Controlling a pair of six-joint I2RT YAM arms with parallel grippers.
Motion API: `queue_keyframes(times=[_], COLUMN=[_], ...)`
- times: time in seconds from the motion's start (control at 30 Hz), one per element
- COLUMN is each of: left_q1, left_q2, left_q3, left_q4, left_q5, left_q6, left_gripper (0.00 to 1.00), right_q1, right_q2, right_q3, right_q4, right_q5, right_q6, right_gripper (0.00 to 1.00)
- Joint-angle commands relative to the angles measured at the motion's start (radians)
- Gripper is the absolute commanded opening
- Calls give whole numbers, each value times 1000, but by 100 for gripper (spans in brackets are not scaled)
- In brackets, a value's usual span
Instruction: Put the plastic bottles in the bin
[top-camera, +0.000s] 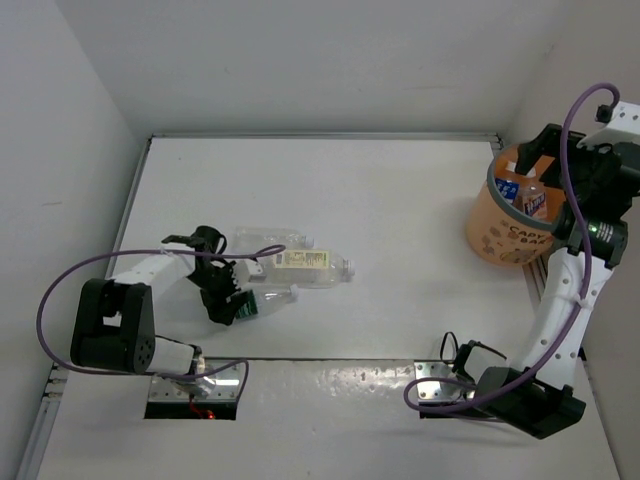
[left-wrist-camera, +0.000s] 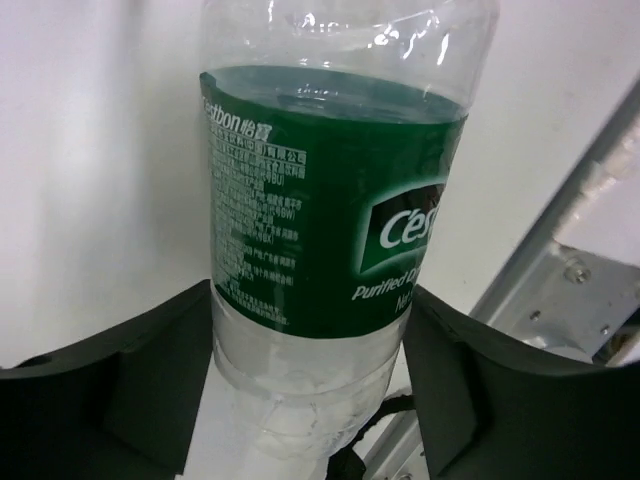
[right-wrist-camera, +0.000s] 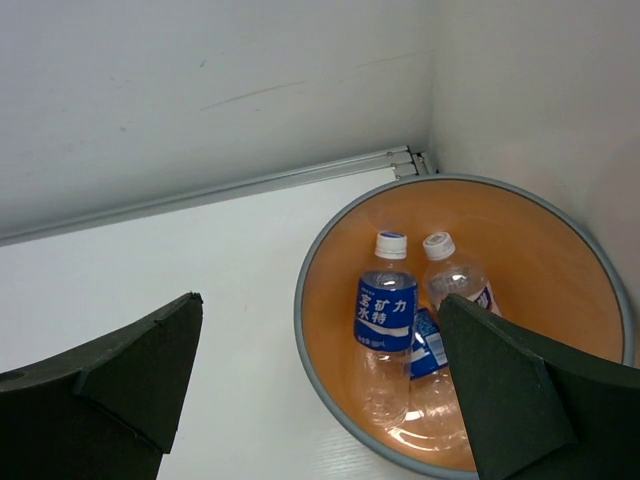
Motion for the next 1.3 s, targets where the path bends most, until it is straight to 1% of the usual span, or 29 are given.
queue_keyframes(times=[0.0,0.03,0.07,0.17,0.2,0.27,0.3,0.33,0.37,0.43,0.47,0.5,0.53,0.57,0.6,0.63,0.67,0.7,0.73,0.77,0.83,0.87,0.9,0.97,1.0,1.1,1.13,1.17,1.27], left_q1=[-4,-4,-4,5,5,57,76,100,111,120,130,130,114,85,70,61,48,26,12,-2,-47,-62,-93,-117,-140,-166,-166,-177,-186], left_q2=[-10,-19,-41,-82,-117,-160,-182,-220,-236,-262,-271,-282,-282,-282,-256,-243,-231,-211,-211,-199,-199,-190,-190,-190,-176,-161,-150,-141,-131], left_q3=[-3,-3,-3,-3,13,71,98,164,201,279,356,394,430,501,534,562,607,623,634,643,643,643,634,625,625,616,616,616,605], left_q4=[63,63,63,74,62,-52,-93,-160,-196,-256,-274,-274,-256,-229,-210,-192,-134,-95,-48,79,222,292,430,544,631,710,750,750,802], left_q5=[-51,-51,-51,-51,-36,62,95,149,180,250,316,344,373,431,467,507,546,618,651,677,711,722,722,722,722,743,743,752,762], left_q6=[-32,-32,-32,-23,-8,119,159,211,236,265,241,200,145,38,-22,-138,-203,-269,-341,-508,-676,-825,-894,-1009,-1099,-1216,-1233,-1244,-1285], left_gripper=[73,70,61,45,35,28,21,17,14,12,12,12,12,11,11,11,11,11,11,11,11,11,11,11,11,11,11,11,11], right_q1=[13,18,24,53,58,75,79,88,91,96,99,104,113,145,163,182,253,278,303,382,464,492,577,610,640,683,717,758,849], right_q2=[-3,-3,-1,-7,-13,-13,-22,-22,-24,-35,-39,-58,-61,-70,-79,-79,-72,-58,-46,-23,11,36,60,94,117,187,213,223,273], right_q3=[50,53,50,49,49,58,67,75,81,93,95,92,86,67,58,61,64,73,99,124,165,199,227,245,268,358,381,423,491], right_q4=[-14,-21,-27,-50,-60,-81,-89,-105,-112,-112,-83,-63,-10,43,93,109,127,137,137,137,134,131,118,120,123,76,27,8,-55], right_q5=[-77,-86,-106,-149,-160,-245,-270,-355,-380,-468,-523,-570,-589,-609,-611,-614,-612,-603,-597,-577,-531,-519,-491,-462,-456,-408,-390,-376,-255], right_q6=[-8,-6,-9,-3,0,3,7,14,29,67,89,169,203,287,311,331,349,392,403,423,454,454,452,446,454,431,400,385,296], right_gripper=[100,100,100,100,100,100,100,100,100,100,100,100,100,100,100,100,100,100,100,100,100,100,100,100,100,100,100,100,100])
